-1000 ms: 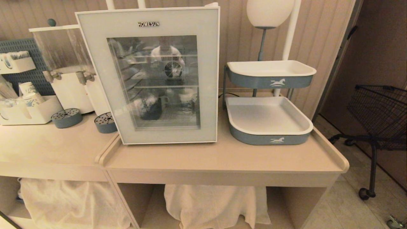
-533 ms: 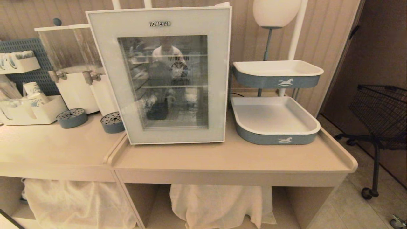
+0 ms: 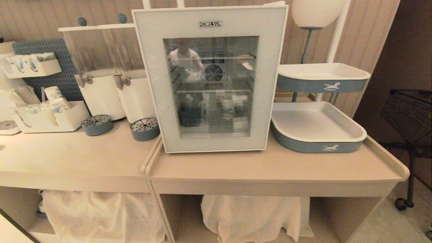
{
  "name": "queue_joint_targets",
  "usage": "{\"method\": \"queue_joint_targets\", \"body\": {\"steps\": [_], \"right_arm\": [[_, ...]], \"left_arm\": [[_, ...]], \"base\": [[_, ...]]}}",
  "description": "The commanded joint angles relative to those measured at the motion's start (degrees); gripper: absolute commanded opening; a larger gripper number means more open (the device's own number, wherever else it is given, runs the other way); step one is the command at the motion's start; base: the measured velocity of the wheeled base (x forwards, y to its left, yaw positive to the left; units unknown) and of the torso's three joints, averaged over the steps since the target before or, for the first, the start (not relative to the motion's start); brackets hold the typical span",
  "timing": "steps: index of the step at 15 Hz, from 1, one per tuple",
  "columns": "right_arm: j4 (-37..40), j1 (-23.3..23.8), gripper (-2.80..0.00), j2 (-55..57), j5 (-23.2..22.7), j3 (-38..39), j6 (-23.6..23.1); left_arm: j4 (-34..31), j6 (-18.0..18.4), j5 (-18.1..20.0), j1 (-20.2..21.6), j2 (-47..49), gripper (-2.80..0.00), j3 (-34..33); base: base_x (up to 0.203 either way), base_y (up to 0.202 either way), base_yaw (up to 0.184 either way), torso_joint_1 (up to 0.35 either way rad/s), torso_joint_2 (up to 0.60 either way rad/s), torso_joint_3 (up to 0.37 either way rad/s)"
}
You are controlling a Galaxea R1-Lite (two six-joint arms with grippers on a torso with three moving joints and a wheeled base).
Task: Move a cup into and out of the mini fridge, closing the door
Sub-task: Open the freezer door
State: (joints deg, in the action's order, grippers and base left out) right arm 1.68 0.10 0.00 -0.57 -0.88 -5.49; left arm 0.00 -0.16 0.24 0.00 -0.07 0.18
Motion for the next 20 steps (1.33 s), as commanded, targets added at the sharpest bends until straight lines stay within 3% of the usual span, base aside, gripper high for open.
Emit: {"method": "queue_joint_targets", "body": {"steps": [1, 6, 16, 20], "right_arm": [[0.0, 0.0, -2.80, -0.1, 0.0, 0.0, -0.1], [0.1, 0.0, -2.80, 0.0, 0.0, 0.0, 0.3], [0.0, 0.0, -2.80, 0.0, 0.0, 0.0, 0.8], [0.0, 0.0, -2.80, 0.0, 0.0, 0.0, 1.1]], "left_arm": [[0.0, 0.0, 0.0, 0.0, 0.0, -2.80, 0.0], [0.0, 0.0, 0.0, 0.0, 0.0, -2.80, 0.0], [0.0, 0.1, 0.0, 0.0, 0.0, -2.80, 0.0], [0.0, 0.1, 0.0, 0.0, 0.0, -2.80, 0.0]], "base": [[0.000, 0.190, 0.000, 0.005, 0.01, -0.001], [0.000, 0.147, -0.001, 0.005, 0.00, 0.002], [0.000, 0.000, 0.000, 0.000, 0.00, 0.000], [0.161, 0.000, 0.000, 0.003, 0.00, 0.003]]}}
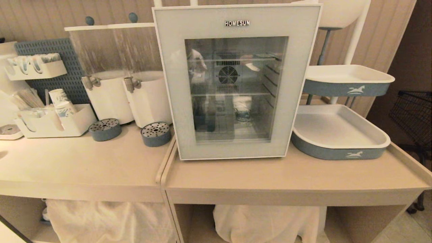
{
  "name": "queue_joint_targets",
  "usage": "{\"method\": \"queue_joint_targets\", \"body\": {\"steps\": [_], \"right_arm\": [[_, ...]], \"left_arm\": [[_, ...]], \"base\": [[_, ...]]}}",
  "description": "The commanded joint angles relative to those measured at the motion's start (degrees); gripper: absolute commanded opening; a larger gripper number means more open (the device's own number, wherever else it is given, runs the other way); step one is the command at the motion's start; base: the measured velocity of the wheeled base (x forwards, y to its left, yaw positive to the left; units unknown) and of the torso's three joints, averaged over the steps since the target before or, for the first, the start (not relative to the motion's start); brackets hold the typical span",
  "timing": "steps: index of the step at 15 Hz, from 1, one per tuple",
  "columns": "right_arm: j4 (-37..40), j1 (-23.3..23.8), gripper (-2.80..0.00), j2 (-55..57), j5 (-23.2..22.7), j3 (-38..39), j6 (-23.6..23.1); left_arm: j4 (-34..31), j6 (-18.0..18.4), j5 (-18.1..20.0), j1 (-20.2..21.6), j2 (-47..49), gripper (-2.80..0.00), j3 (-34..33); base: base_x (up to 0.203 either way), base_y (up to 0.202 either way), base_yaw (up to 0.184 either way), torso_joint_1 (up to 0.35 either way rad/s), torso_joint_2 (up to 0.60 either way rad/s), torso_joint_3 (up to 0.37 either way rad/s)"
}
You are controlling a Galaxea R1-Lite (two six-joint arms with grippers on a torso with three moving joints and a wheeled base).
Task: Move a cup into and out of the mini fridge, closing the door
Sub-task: Open the freezer door
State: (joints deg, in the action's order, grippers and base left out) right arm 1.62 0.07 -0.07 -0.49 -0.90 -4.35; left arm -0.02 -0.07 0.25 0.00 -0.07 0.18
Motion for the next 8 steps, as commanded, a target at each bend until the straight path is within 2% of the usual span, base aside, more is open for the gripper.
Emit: {"method": "queue_joint_targets", "body": {"steps": [1, 5, 8], "right_arm": [[0.0, 0.0, -2.80, 0.0, 0.0, 0.0, 0.0], [0.0, 0.0, -2.80, 0.1, -0.1, 0.0, 0.0], [0.0, 0.0, -2.80, 0.0, 0.0, 0.0, 0.1]], "left_arm": [[0.0, 0.0, 0.0, 0.0, 0.0, -2.80, 0.0], [-0.1, -0.1, 0.0, 0.1, 0.0, -2.80, 0.0], [1.0, 2.0, -0.6, 0.1, 0.0, -2.80, 1.7]], "base": [[0.189, 0.000, 0.000, -0.001, 0.00, 0.000], [0.176, 0.000, 0.000, 0.001, 0.01, 0.004], [0.028, 0.000, -0.003, 0.001, 0.00, 0.001]]}}
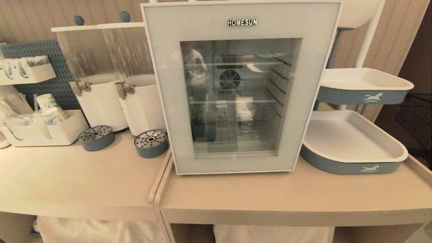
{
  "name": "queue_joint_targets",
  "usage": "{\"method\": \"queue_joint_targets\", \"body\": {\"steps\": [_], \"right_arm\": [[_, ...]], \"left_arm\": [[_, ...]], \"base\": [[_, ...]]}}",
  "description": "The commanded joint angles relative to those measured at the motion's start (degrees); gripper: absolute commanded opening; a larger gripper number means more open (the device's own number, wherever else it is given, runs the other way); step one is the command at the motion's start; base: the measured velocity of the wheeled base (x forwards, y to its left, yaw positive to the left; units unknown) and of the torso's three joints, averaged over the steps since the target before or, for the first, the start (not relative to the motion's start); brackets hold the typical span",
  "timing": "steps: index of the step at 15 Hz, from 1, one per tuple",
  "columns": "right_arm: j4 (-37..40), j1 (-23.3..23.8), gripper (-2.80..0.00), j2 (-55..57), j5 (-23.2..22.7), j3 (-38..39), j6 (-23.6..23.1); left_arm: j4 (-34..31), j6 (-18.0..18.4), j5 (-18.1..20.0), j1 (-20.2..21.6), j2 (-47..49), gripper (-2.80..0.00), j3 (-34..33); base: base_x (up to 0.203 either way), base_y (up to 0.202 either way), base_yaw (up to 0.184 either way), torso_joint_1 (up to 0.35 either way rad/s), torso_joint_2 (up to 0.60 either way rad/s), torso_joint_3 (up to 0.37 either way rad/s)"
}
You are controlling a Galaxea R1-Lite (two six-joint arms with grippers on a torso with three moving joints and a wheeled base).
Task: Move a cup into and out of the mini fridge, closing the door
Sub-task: Open the freezer door
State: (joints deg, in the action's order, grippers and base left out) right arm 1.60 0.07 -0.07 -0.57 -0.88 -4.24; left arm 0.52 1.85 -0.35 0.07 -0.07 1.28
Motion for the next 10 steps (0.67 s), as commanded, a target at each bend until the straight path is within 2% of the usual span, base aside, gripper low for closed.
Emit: {"method": "queue_joint_targets", "body": {"steps": [1, 3, 5, 7, 8, 10], "right_arm": [[0.1, 0.0, -2.80, 0.1, 0.0, 0.0, -0.1], [0.1, 0.0, -2.80, 0.0, 0.0, 0.0, 0.0], [0.2, 0.0, -2.80, 0.1, 0.0, 0.0, 0.2], [0.2, 0.0, -2.80, 0.1, 0.0, -0.1, 0.2], [0.2, 0.0, -2.80, 0.1, 0.0, -0.1, 0.2], [0.3, 0.0, -2.80, 0.1, 0.0, -0.1, 0.3]], "left_arm": [[-0.5, 0.3, -0.4, 0.0, 0.0, -2.80, 2.9], [-7.8, 0.4, -0.8, 0.0, 1.0, -2.80, 14.5], [-17.5, 0.2, -0.9, -0.1, 5.9, -2.80, 34.8], [-24.4, -1.2, -1.0, -0.3, 15.9, -2.80, 51.8], [-26.6, -2.0, -1.0, -0.5, 22.7, -2.80, 57.6], [-29.4, -3.2, -0.3, -1.1, 35.0, -2.80, 64.7]], "base": [[0.000, 0.000, 0.000, 0.000, 0.00, 0.000], [0.000, 0.000, 0.000, 0.000, 0.00, 0.000], [0.000, 0.000, 0.000, 0.000, 0.00, 0.000], [0.000, 0.000, 0.000, 0.000, 0.00, 0.000], [0.000, 0.000, 0.000, 0.000, 0.00, 0.000], [0.000, 0.000, 0.000, 0.000, 0.00, 0.000]]}}
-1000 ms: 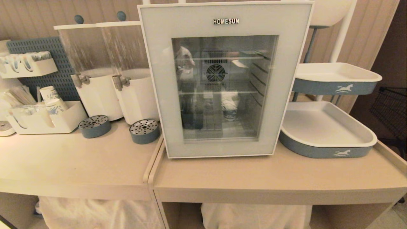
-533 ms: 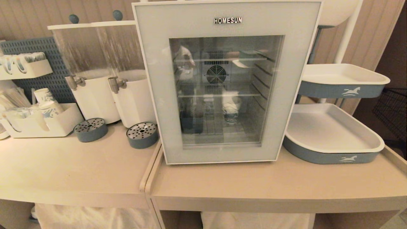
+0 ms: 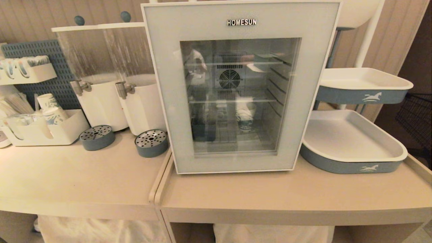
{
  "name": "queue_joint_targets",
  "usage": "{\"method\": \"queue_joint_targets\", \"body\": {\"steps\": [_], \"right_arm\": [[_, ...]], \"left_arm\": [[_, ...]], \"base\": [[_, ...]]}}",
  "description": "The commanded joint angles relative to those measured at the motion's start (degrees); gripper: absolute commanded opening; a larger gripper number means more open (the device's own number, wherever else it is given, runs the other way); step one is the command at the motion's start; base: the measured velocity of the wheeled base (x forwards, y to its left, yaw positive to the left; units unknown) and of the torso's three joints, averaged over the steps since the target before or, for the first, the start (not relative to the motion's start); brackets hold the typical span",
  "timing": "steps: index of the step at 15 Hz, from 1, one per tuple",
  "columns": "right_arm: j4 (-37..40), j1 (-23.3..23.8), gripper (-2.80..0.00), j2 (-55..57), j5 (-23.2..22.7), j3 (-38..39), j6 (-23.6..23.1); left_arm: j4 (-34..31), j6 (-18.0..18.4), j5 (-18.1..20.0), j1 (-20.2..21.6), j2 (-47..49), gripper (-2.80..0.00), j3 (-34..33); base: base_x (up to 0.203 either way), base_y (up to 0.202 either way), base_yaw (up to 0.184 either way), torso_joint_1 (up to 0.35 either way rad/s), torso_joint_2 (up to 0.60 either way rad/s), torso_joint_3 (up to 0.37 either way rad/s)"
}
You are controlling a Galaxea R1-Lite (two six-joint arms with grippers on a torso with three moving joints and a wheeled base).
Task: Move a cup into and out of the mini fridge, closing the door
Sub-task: Open the freezer door
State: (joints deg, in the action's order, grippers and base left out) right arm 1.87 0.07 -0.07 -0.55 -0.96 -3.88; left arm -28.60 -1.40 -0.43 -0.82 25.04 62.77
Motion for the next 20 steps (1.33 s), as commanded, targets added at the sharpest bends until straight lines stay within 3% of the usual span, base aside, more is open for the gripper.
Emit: {"method": "queue_joint_targets", "body": {"steps": [1, 4, 7, 8, 10, 12, 13, 14, 15, 17, 18, 20], "right_arm": [[0.0, 0.0, -2.80, 0.1, -0.1, 0.0, 0.1], [0.0, 0.0, -2.80, 0.1, 0.0, 0.0, 0.1], [0.0, 0.0, -2.80, 0.1, 0.0, 0.0, 0.1], [0.0, 0.0, -2.80, 0.1, 0.0, 0.0, 0.1], [0.0, 0.0, -2.80, 0.1, 0.0, 0.0, 0.0], [0.0, 0.0, -2.80, 0.1, 0.0, 0.0, 0.1], [0.0, 0.0, -2.80, 0.1, 0.0, 0.0, 0.1], [0.0, 0.0, -2.80, 0.1, 0.0, 0.0, 0.1], [0.0, 0.0, -2.80, 0.1, 0.0, 0.0, 0.1], [0.0, 0.0, -2.80, 0.1, 0.0, 0.0, 0.0], [0.0, 0.0, -2.80, 0.1, 0.0, 0.0, 0.1], [0.0, 0.0, -2.80, 0.1, 0.0, 0.0, 0.2]], "left_arm": [[-1.0, -0.4, 1.3, -0.4, 15.1, -2.80, 5.5], [-0.8, -1.5, 7.1, -0.7, 26.4, -2.80, 6.5], [8.1, -1.7, 11.5, 0.8, 37.3, -2.80, 2.6], [10.8, -1.6, 15.9, 2.9, 41.1, -2.80, 2.1], [13.5, -0.3, 33.2, 10.1, 48.2, -2.80, 2.6], [14.4, 4.9, 51.4, 17.1, 54.5, -2.80, 3.7], [14.6, 8.9, 60.2, 19.7, 58.0, 0.00, 4.1], [14.6, 13.9, 68.3, 22.1, 61.5, 0.00, 4.8], [14.7, 16.2, 74.3, 23.2, 64.3, 0.00, 5.9], [14.8, 17.8, 83.2, 23.8, 68.8, 0.00, 8.9], [14.9, 18.1, 85.8, 23.2, 70.9, 0.00, 10.9], [15.0, 18.5, 87.4, 20.7, 73.8, 0.00, 14.1]], "base": [[0.000, 0.000, 0.000, 0.000, 0.00, 0.000], [0.000, 0.000, 0.000, 0.000, 0.00, 0.000], [0.000, 0.000, 0.000, 0.000, 0.00, 0.000], [0.000, 0.000, 0.000, 0.000, 0.00, 0.000], [0.000, 0.000, 0.000, 0.000, 0.00, 0.000], [0.000, 0.000, 0.000, 0.000, 0.00, 0.000], [0.000, 0.000, 0.000, 0.000, 0.00, 0.000], [0.000, 0.000, 0.000, 0.000, 0.00, 0.000], [0.000, 0.000, 0.000, 0.000, 0.00, 0.000], [0.000, 0.000, 0.000, 0.000, 0.00, 0.000], [0.000, 0.000, 0.000, 0.000, 0.00, 0.000], [0.000, 0.000, 0.000, 0.000, 0.00, 0.000]]}}
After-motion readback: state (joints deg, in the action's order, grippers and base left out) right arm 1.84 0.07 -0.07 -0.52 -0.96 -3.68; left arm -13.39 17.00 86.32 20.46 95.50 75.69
